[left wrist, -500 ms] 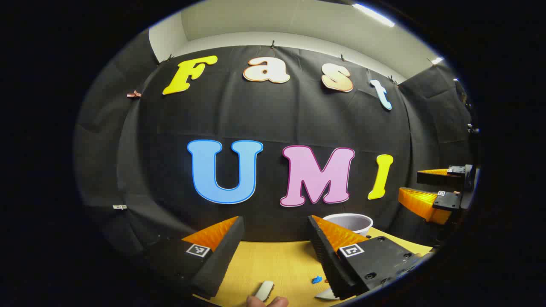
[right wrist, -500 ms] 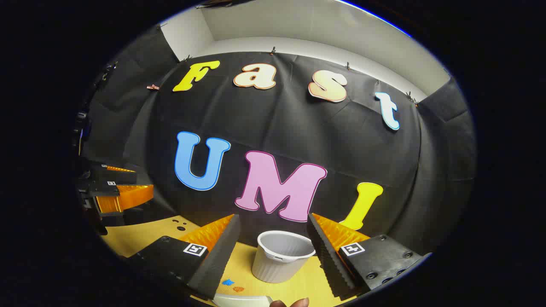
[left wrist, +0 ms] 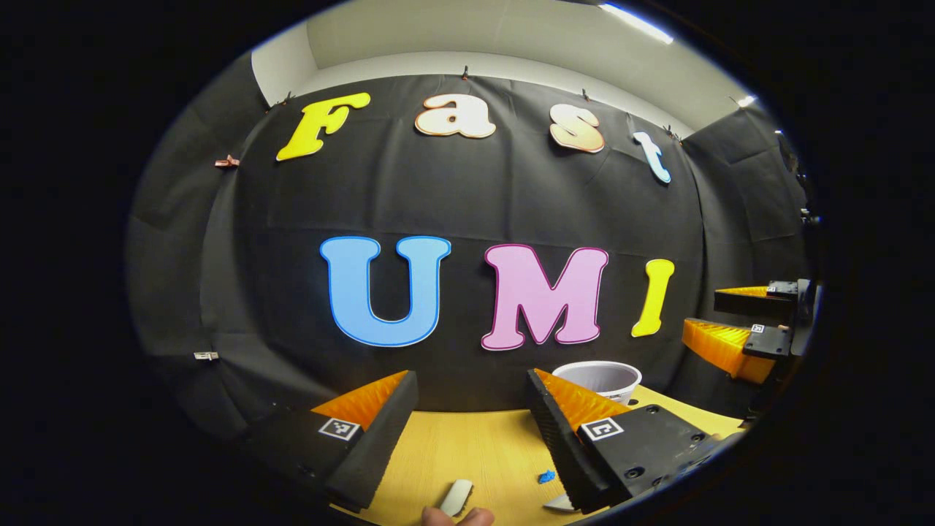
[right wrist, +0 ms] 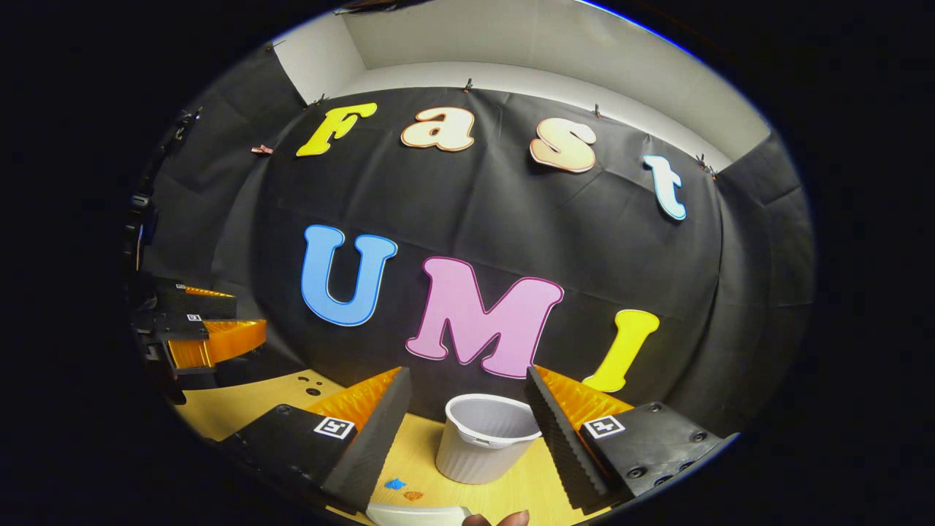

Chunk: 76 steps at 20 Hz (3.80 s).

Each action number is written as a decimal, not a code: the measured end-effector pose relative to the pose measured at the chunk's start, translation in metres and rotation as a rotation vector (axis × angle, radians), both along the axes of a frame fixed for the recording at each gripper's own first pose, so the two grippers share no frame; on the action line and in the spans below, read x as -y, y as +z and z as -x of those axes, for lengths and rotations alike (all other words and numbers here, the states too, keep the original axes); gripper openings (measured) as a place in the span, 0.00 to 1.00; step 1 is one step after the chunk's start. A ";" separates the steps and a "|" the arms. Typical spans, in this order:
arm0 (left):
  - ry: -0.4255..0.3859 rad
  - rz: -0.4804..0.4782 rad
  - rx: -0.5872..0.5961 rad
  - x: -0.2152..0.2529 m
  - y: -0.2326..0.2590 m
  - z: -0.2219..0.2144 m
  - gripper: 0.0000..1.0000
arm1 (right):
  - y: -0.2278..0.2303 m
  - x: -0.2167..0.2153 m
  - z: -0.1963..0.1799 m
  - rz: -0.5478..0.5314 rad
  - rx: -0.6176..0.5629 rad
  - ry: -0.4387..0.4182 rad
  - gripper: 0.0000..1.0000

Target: Pick up the small broom and dustpan from the desktop, sweep the trash into the dustpan with the broom, and then empty the trash into the garbage bin.

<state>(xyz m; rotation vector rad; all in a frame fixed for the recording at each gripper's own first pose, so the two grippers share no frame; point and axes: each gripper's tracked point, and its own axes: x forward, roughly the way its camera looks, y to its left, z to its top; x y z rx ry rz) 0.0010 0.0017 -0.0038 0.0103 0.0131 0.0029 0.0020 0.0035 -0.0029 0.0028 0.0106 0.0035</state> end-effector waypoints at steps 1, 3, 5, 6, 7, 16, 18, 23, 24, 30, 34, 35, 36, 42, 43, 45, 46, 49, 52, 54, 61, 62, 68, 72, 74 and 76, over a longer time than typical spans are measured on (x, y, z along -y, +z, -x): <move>0.001 0.000 0.000 -0.001 0.000 0.001 0.94 | 0.001 0.000 0.000 -0.001 -0.001 -0.002 0.97; 0.003 -0.002 -0.001 -0.002 -0.001 0.000 0.94 | 0.001 0.001 0.001 -0.003 -0.001 -0.005 0.97; 0.000 -0.005 -0.003 -0.003 -0.001 0.001 0.94 | -0.001 0.001 0.001 0.002 -0.004 -0.006 0.97; 0.000 -0.008 -0.004 -0.003 0.000 0.001 0.94 | -0.002 0.001 0.004 0.004 -0.009 -0.004 0.97; -0.002 -0.009 -0.006 -0.003 -0.001 0.001 0.94 | -0.005 0.000 0.005 0.004 -0.018 0.003 0.97; -0.011 -0.012 -0.042 -0.005 -0.021 0.007 0.94 | -0.094 -0.012 0.069 -0.018 -0.338 0.160 0.97; -0.010 -0.010 -0.053 -0.006 -0.027 0.008 0.94 | -0.130 -0.014 0.095 -0.009 -0.450 0.189 0.96; -0.004 -0.041 -0.060 -0.012 -0.034 0.014 0.94 | -0.214 -0.020 0.144 -0.007 -0.727 0.218 0.95; -0.003 -0.045 -0.065 -0.013 -0.034 0.015 0.94 | -0.232 -0.018 0.148 0.006 -0.770 0.218 0.95; 0.023 -0.068 -0.095 -0.025 -0.044 0.027 0.94 | -0.318 -0.032 0.178 -0.003 -1.036 0.285 0.94; 0.046 -0.097 -0.101 -0.035 -0.045 0.035 0.94 | -0.369 -0.041 0.182 -0.059 -1.136 0.290 0.94; 0.052 -0.106 -0.099 -0.037 -0.046 0.038 0.94 | -0.381 -0.042 0.181 -0.069 -1.160 0.288 0.94; 0.057 -0.113 -0.098 -0.039 -0.045 0.040 0.94 | -0.393 -0.043 0.181 -0.078 -1.187 0.289 0.94; 0.099 -0.098 -0.133 -0.051 -0.055 0.045 0.95 | -0.440 -0.050 0.171 -0.125 -1.298 0.283 0.93; 0.105 -0.098 -0.135 -0.052 -0.057 0.045 0.96 | -0.445 -0.051 0.170 -0.119 -1.308 0.290 0.92; 0.116 -0.102 -0.136 -0.056 -0.057 0.043 0.97 | -0.452 -0.053 0.167 -0.098 -1.328 0.312 0.92; 0.123 -0.103 -0.136 -0.058 -0.057 0.042 0.97 | -0.455 -0.054 0.167 -0.089 -1.340 0.322 0.92; 0.139 -0.099 -0.136 -0.060 -0.059 0.038 0.97 | -0.457 -0.059 0.165 -0.088 -1.360 0.354 0.91; 0.153 -0.082 -0.143 -0.058 -0.064 0.034 0.97 | -0.459 -0.053 0.170 -0.067 -1.422 0.370 0.86; 0.163 -0.068 -0.153 -0.059 -0.069 0.031 0.97 | -0.460 -0.055 0.169 -0.073 -1.450 0.372 0.42; 0.194 -0.069 -0.215 -0.062 -0.094 0.015 0.97 | -0.456 -0.057 0.165 -0.060 -1.377 0.406 0.32; 0.189 -0.069 -0.230 -0.061 -0.099 0.012 0.97 | -0.457 -0.056 0.165 -0.064 -1.371 0.406 0.37; 0.158 -0.035 -0.359 -0.061 -0.147 0.003 0.97 | -0.434 -0.047 0.163 -0.135 -1.322 0.389 0.41; 0.076 -0.057 -0.524 -0.057 -0.201 0.001 0.98 | -0.411 -0.033 0.161 -0.142 -1.263 0.379 0.36; 0.038 -0.074 -0.653 -0.053 -0.239 0.007 0.98 | -0.400 -0.026 0.159 -0.142 -1.230 0.373 0.37; 0.010 -0.095 -0.774 -0.055 -0.272 0.014 0.98 | -0.389 -0.018 0.159 -0.127 -1.199 0.368 0.37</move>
